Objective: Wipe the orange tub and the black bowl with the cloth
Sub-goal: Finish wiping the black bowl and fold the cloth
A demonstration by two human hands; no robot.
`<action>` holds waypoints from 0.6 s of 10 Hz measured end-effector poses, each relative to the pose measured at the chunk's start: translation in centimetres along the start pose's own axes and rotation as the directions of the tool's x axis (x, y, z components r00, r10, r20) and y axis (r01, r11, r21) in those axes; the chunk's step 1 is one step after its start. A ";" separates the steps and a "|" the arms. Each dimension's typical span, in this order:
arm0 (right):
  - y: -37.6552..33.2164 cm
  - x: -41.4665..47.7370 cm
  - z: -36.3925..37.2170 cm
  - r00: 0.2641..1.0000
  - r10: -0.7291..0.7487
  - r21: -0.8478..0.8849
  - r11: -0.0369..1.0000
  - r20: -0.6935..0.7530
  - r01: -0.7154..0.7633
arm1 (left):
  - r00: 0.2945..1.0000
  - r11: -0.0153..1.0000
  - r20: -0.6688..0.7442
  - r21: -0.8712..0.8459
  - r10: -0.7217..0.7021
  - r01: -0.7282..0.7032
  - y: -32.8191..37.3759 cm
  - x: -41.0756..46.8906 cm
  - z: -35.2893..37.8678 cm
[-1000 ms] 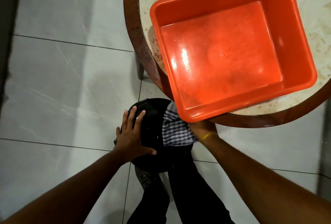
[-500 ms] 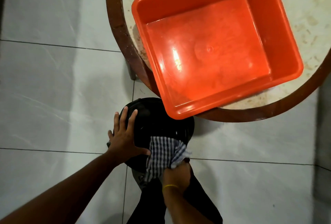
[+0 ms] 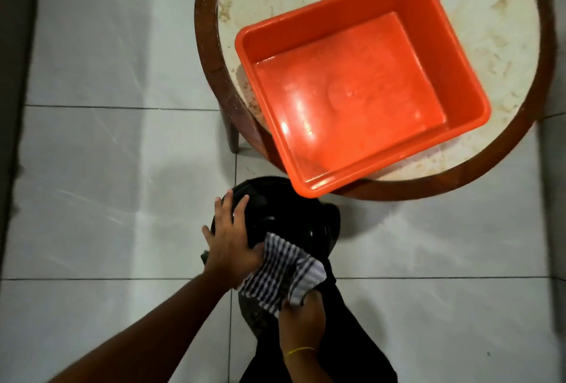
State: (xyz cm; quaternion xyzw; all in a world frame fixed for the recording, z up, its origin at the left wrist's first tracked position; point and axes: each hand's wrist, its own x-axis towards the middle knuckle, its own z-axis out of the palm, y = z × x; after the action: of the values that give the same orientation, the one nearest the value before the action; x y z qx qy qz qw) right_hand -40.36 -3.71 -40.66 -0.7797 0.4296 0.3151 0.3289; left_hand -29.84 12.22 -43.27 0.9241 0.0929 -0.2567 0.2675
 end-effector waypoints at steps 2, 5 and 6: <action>-7.8 -2.5 -4.3 0.858 -0.297 -0.609 0.610 0.419 0.508 | 0.710 0.741 0.433 0.130 0.555 -0.659 8.3 -3.1 -6.0; -22.8 -10.2 -29.2 0.595 -0.722 -0.245 0.542 0.353 0.804 | 0.717 0.691 0.163 0.194 0.678 -0.697 18.8 -4.0 -25.9; -27.9 -11.5 -34.8 0.504 -0.791 -0.287 0.422 0.346 0.860 | 0.693 0.661 0.005 0.296 0.721 -0.689 23.2 -3.4 -31.9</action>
State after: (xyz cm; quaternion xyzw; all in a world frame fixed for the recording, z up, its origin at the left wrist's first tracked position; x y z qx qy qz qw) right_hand -13.56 -14.14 -4.65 -0.9123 -0.1172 0.2577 0.2958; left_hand -12.06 9.88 -7.98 0.9282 -0.2941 -0.0906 0.2094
